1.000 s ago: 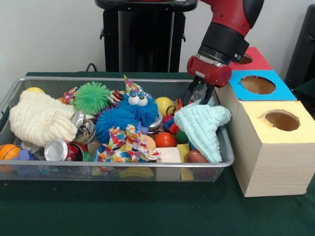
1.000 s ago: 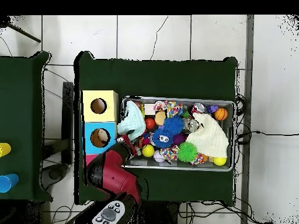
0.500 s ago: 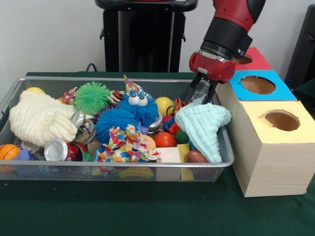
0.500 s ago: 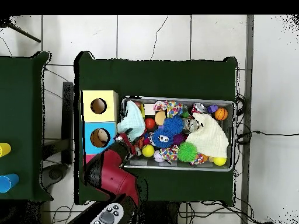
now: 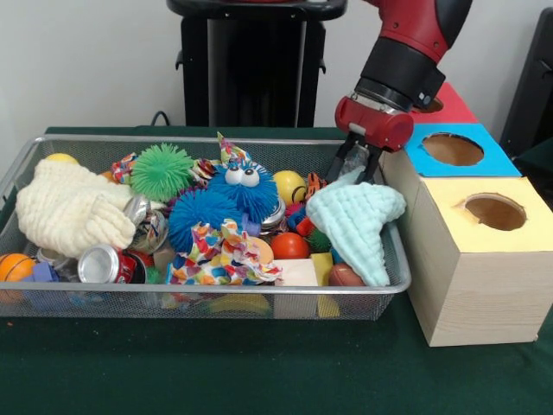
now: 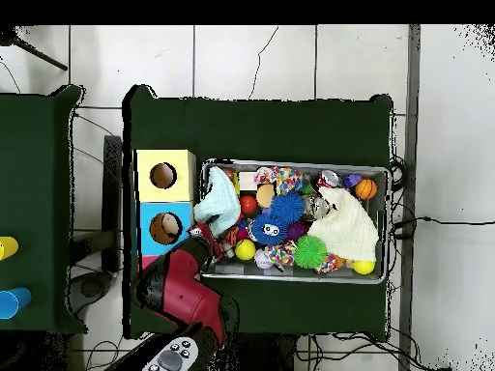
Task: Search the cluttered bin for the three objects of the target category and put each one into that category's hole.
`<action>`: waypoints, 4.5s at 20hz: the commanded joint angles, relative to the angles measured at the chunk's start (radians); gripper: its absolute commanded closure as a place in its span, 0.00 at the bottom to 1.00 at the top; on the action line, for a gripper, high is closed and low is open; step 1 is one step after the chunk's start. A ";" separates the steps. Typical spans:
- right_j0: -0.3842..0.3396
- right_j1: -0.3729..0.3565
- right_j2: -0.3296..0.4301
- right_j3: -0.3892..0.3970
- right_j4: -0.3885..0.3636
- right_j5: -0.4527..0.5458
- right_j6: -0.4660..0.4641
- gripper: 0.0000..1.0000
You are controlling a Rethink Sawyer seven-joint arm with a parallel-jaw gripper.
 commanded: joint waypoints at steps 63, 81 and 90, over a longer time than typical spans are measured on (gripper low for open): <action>0.060 -0.037 0.044 0.087 0.138 0.125 0.146 0.00; -0.039 -0.006 0.081 0.039 0.042 0.033 0.148 0.00; -0.081 -0.006 0.127 0.012 0.010 -0.007 0.168 0.00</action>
